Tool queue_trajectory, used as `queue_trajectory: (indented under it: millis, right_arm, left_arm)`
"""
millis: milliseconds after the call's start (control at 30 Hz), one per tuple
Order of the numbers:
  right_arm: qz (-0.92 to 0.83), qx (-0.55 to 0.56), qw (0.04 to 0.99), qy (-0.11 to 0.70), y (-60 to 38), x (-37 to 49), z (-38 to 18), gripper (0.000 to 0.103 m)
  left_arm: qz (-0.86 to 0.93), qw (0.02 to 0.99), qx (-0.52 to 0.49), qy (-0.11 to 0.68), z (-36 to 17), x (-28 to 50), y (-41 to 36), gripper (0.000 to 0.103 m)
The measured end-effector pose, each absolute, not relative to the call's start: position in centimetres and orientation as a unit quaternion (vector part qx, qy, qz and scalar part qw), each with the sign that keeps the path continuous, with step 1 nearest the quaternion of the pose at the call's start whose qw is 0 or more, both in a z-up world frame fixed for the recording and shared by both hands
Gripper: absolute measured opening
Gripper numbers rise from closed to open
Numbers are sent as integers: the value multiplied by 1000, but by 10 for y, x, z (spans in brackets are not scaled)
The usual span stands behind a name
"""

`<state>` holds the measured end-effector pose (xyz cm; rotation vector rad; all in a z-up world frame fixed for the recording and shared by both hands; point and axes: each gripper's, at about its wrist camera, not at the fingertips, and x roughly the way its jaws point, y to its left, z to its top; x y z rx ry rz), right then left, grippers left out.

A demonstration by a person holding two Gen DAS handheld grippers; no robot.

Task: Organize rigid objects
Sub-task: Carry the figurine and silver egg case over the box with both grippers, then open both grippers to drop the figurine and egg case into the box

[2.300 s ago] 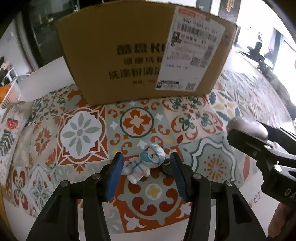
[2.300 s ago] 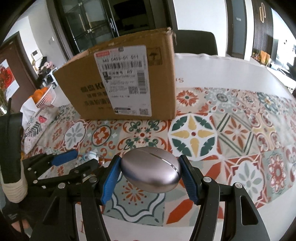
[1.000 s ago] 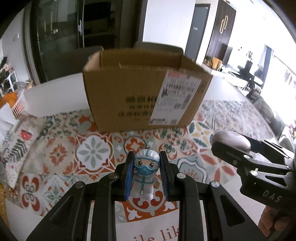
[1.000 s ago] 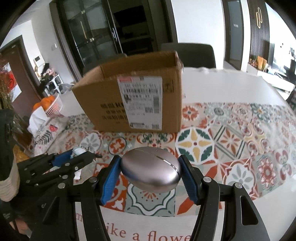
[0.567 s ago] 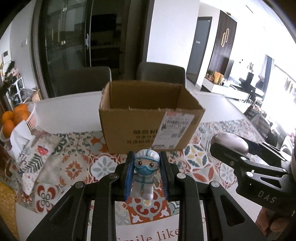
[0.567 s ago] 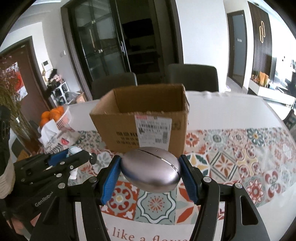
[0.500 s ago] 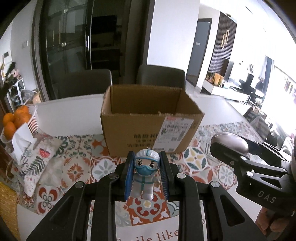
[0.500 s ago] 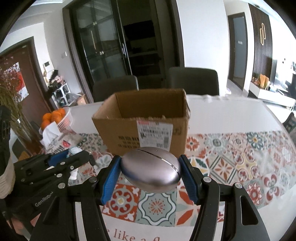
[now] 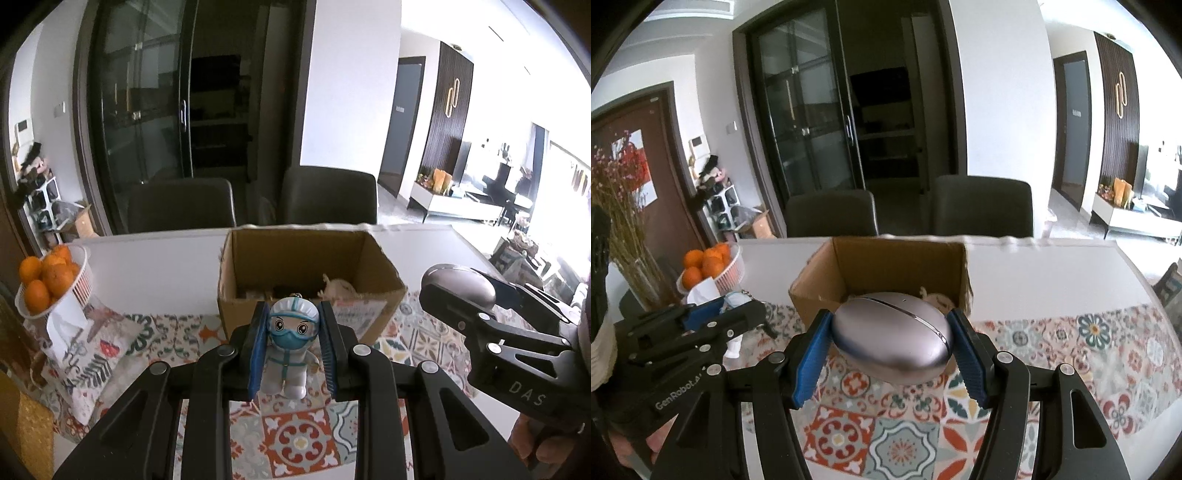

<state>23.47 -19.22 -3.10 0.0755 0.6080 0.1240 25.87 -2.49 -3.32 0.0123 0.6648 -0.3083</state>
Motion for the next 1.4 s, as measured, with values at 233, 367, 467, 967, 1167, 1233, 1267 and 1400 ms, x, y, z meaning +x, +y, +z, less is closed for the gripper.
queue_trajectory:
  millis: [233,367,467,967,1167,1233,1267,1400]
  right_arm:
    - [63,30,956,286,-196,260,-17,63]
    - [65,27,955,287,-198,278,-11,63]
    - [68,26,955,289,-200,292,-9,63]
    - [85,24,926,366,-209,363,-29,63]
    - [100,34,903,417,-210,388,-52,63]
    - [100,37,896,432,-210,394,-60,63]
    - [99,38,894,435,-211,396,-63,63]
    - [87,32,890,446,-210,400,-70,74]
  left_arm:
    - [-140,939,6,314,-17,285,-28,27]
    - [-144,939,8,312,-11,304,-32,26]
    - [-147,937,9,316,-8,319,-35,26]
    - [-149,916,28,372,-26,389,-55,27]
    - [-149,896,20,418,-49,410,-56,27]
    - [-144,891,18,430,-56,414,-55,30]
    - [-143,890,19,434,-59,415,-55,36]
    - [-122,889,20,442,-64,414,-51,57]
